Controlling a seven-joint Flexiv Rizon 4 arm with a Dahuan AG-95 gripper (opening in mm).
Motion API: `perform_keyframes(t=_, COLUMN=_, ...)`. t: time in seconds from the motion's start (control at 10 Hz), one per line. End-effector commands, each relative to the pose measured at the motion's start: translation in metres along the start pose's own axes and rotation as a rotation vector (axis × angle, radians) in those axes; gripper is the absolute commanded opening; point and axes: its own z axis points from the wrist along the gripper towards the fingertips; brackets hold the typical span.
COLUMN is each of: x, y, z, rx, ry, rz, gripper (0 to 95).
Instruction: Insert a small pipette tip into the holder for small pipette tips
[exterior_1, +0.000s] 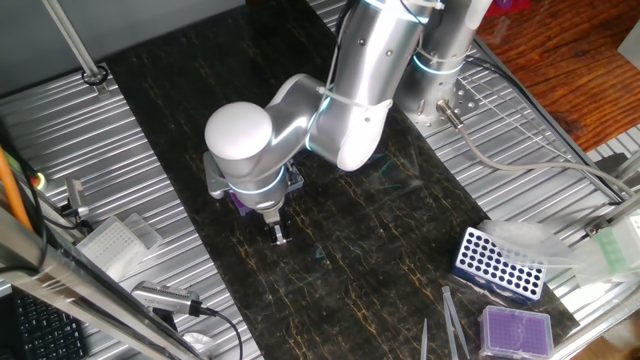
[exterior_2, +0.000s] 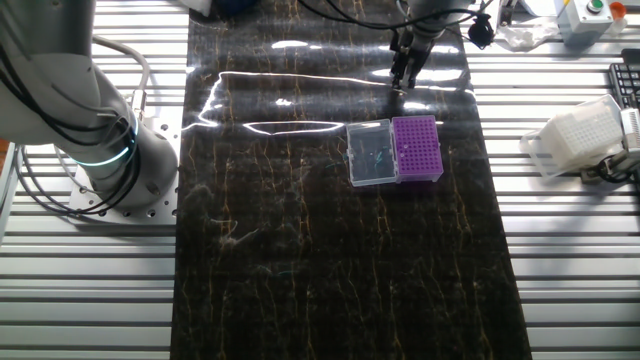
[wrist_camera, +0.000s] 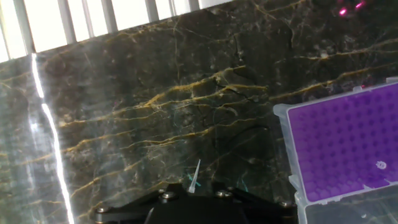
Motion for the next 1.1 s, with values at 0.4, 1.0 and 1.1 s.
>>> perform_keyframes(t=0.4, x=0.0016, y=0.0022, z=0.0011, rx=-0.011, ry=0.001, rz=-0.002, gripper=19.0)
perform_keyframes(t=1.0, x=0.0034, y=0.0053, z=0.0066, rx=-0.005, ry=-0.003, rz=-0.005, gripper=19.0)
perform_keyframes(t=1.1, x=0.0034, y=0.0053, z=0.0066, rx=-0.002, ry=-0.008, rz=-0.008, gripper=19.0)
